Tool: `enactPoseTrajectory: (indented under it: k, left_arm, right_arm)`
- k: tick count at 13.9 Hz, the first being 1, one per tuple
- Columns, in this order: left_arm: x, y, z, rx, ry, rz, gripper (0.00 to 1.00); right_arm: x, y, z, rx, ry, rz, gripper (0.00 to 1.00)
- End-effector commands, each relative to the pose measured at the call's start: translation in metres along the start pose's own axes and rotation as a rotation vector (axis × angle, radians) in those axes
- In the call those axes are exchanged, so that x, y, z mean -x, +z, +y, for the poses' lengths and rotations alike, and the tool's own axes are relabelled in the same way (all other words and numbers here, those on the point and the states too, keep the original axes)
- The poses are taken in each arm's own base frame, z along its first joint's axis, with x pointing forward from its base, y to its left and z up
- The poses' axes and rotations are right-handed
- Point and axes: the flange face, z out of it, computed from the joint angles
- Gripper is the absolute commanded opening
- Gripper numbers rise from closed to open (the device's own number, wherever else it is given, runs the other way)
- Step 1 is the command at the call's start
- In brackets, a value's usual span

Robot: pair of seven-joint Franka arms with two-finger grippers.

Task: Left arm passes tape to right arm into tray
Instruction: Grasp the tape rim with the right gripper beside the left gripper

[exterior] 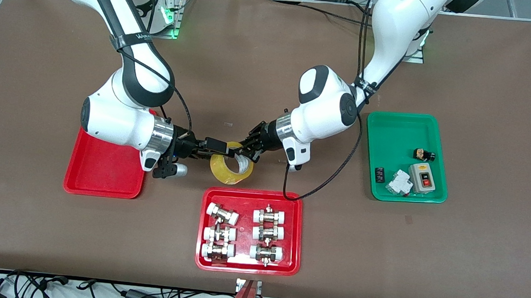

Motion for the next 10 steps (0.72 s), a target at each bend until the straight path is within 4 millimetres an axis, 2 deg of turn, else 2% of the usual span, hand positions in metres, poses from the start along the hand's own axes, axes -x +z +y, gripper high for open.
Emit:
enactPoseTrajectory:
  k: [1,2,4,5,6,7,8,10]
  left_arm:
    - [0.008,-0.001,0.008,0.028,-0.030,-0.021,0.01]
    - [0.008,-0.001,0.009,0.028,-0.024,-0.019,0.01]
    - [0.008,-0.001,0.008,0.027,-0.023,-0.017,0.03]
    - [0.008,-0.002,0.009,0.030,-0.021,-0.016,0.07]
    - [0.005,-0.003,0.011,0.032,-0.006,-0.002,0.38]
    - [0.009,-0.006,0.012,0.027,0.057,0.031,0.96]
    - [0.004,-0.015,0.019,0.035,0.088,0.059,1.00]
    - [0.003,-0.056,0.042,0.054,0.198,0.131,1.00]
  right_arm:
    - [-0.008,-0.007,-0.003,-0.011,-0.040,0.023,0.12]
    - [-0.011,-0.011,-0.007,-0.016,-0.046,0.028,0.00]
    - [-0.011,-0.012,-0.010,-0.018,-0.050,0.028,0.00]
    - [-0.011,-0.012,-0.010,-0.017,-0.050,0.030,0.00]
    - [-0.011,-0.012,-0.010,-0.017,-0.050,0.030,0.00]
    - [-0.011,-0.012,-0.010,-0.019,-0.049,0.030,0.00]
    - [-0.011,-0.012,-0.010,-0.019,-0.047,0.030,0.00]
    - [-0.012,-0.012,-0.010,-0.020,-0.043,0.031,0.00]
